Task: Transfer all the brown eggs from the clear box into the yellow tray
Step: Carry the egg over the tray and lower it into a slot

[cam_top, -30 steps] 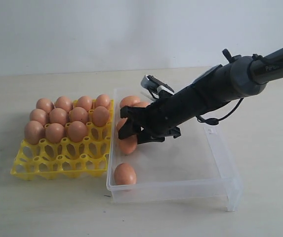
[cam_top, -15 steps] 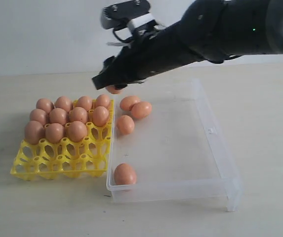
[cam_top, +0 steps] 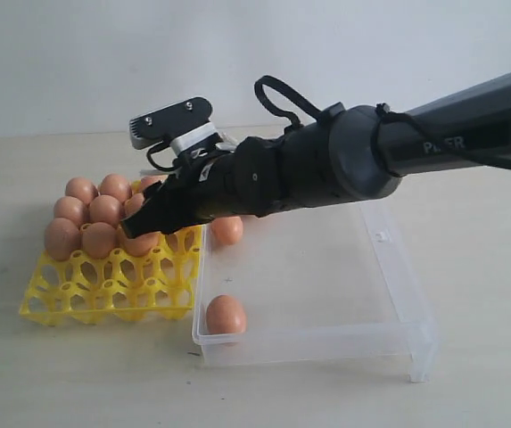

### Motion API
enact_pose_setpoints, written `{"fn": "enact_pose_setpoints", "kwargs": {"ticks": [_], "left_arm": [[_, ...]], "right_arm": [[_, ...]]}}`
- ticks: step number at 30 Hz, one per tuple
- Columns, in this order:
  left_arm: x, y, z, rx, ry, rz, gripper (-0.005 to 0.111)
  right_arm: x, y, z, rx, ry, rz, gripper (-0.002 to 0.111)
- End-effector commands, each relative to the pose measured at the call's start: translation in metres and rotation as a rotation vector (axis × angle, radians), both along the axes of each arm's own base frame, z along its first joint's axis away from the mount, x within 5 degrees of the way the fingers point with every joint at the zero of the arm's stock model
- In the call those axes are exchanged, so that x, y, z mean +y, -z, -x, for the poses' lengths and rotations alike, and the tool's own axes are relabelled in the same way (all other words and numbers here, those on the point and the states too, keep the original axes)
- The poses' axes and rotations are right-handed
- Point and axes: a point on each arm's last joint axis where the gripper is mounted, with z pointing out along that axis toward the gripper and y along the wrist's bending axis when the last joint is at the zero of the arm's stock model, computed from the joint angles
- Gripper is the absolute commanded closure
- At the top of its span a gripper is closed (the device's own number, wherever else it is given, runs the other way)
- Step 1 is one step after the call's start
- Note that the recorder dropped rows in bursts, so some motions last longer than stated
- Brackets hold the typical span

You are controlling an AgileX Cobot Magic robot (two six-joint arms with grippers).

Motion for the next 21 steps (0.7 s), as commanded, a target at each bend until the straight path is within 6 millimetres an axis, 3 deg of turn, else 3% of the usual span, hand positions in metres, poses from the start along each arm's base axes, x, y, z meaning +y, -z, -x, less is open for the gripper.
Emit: {"fn": "enact_pose_setpoints", "kwargs": {"ticks": [1,21], "left_arm": [[0.0,-0.002,0.0,-0.016,0.004,0.003,0.107],[0.0,-0.002,0.0,-0.016,0.004,0.003,0.107]], "right_arm": [[-0.004,0.002,-0.006,-0.005,0.04,-0.027,0.108],[0.001,0.033,-0.014,0.073,0.138,-0.086,0.108]]}}
